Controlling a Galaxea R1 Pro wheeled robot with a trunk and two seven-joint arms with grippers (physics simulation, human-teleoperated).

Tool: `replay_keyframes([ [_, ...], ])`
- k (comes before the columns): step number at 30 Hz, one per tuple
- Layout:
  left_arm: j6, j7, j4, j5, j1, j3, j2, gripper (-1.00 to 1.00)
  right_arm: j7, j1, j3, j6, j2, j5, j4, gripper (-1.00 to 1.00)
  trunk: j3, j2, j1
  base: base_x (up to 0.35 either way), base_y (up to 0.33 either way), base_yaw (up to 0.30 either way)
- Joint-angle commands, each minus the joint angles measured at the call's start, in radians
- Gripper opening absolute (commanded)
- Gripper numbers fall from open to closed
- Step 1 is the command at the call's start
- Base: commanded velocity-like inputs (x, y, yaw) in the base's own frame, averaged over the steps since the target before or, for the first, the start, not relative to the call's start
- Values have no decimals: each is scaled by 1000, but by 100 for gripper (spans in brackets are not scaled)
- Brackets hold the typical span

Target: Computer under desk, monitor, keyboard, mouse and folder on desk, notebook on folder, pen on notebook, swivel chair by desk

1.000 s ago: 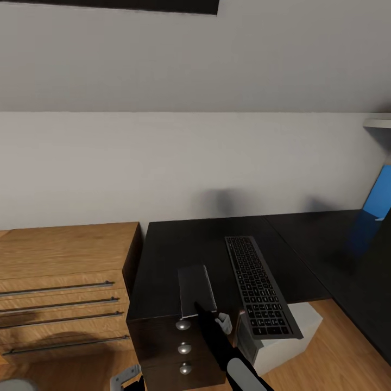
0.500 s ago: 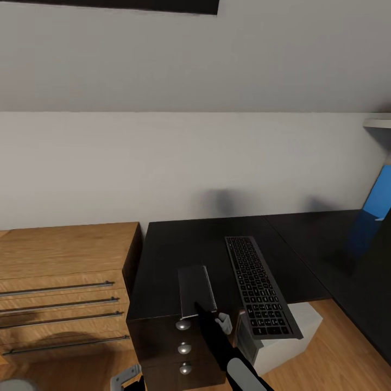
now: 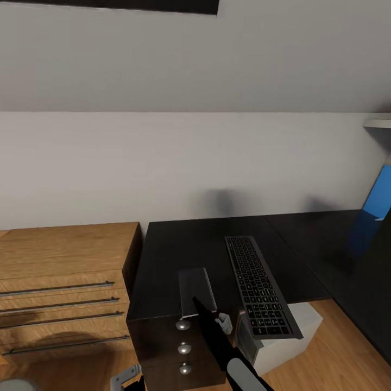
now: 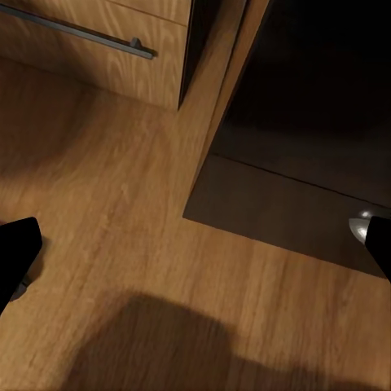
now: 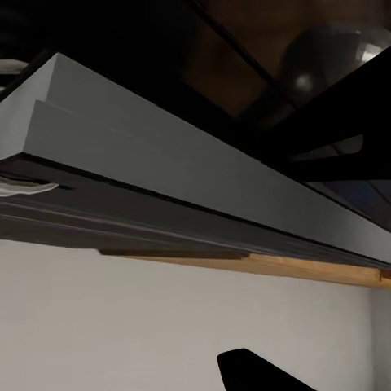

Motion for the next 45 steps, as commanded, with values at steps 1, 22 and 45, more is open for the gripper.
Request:
replay_keyframes([
  [1, -7, 7, 0, 10, -1, -8, 1, 100, 3, -1, 6, -7, -1, -11, 1, 100, -1, 0, 0, -22, 0, 0],
  [22, -7, 5, 0, 10, -1, -7, 1, 100, 5, -1, 6, -7, -1, -11, 1, 100, -1, 0, 0, -272, 0, 0],
  [45, -5, 5, 0, 9, -1, -14, 0, 100, -11, -1, 6, -28, -1, -6, 2, 100, -1, 0, 0, -249, -141, 0],
])
